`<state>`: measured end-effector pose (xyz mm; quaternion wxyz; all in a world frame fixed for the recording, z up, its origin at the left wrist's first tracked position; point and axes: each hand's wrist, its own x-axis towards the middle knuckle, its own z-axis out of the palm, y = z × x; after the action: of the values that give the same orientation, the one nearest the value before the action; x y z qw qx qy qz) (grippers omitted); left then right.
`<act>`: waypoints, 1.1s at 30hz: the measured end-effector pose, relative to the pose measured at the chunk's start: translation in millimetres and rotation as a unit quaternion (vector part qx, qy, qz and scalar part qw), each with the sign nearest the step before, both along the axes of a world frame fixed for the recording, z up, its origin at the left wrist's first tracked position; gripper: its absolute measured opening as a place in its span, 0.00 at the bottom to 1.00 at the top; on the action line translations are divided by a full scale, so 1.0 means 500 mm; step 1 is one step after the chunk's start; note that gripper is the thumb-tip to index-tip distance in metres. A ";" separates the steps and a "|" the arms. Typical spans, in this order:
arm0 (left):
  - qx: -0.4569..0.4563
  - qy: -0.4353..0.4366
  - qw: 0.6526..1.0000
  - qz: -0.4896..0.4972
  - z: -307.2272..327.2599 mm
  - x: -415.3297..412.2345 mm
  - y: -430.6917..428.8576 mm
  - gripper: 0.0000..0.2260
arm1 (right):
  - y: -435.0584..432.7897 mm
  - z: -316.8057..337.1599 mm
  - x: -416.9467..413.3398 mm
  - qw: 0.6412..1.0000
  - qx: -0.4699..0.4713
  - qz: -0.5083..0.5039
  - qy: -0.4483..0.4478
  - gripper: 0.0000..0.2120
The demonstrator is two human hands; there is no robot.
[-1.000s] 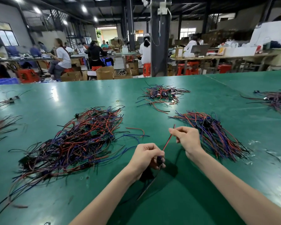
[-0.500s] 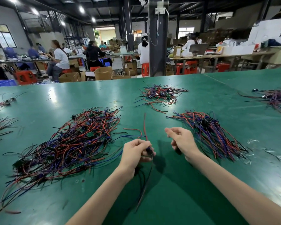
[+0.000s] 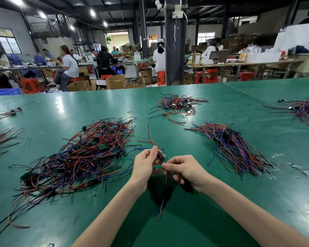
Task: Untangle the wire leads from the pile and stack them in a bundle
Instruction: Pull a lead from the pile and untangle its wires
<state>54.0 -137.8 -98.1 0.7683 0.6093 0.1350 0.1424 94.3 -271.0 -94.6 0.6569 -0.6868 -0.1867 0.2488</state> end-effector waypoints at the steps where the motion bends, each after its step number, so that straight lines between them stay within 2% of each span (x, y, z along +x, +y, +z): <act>1: -0.002 0.000 1.000 -0.017 0.003 -0.001 -0.001 0.12 | 0.001 -0.001 0.000 1.000 0.014 -0.013 0.014 0.06; 3: 0.005 0.007 0.999 -0.054 0.004 -0.002 -0.002 0.10 | 0.002 -0.005 0.002 0.998 0.045 -0.035 0.041 0.06; 6: 0.043 0.013 0.995 -0.085 -0.001 -0.003 -0.002 0.02 | 0.002 -0.007 0.005 0.996 0.065 -0.030 0.050 0.04; 12: 0.046 -0.036 0.996 -0.074 -0.014 0.001 0.007 0.05 | 0.001 -0.009 0.008 0.998 0.041 -0.021 0.054 0.07; 16: 0.103 -0.053 0.990 -0.080 -0.027 0.006 0.011 0.07 | -0.006 -0.009 0.010 0.998 0.029 -0.017 0.049 0.02; 21: 0.133 -0.054 0.986 -0.086 -0.028 0.007 0.016 0.12 | -0.004 -0.008 0.010 0.999 0.014 -0.014 0.041 0.04; 29: 0.123 -0.048 0.990 -0.051 -0.033 0.010 0.018 0.10 | -0.009 0.005 0.012 0.998 -0.012 0.028 0.058 0.03; 33: 0.116 -0.056 0.991 -0.025 -0.031 0.012 0.018 0.11 | -0.009 0.006 0.013 0.998 -0.014 0.018 0.057 0.05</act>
<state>60.1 -128.7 -113.6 0.7022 0.6885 0.0591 0.1714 100.8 -275.3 -91.4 0.6525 -0.6770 -0.1577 0.3017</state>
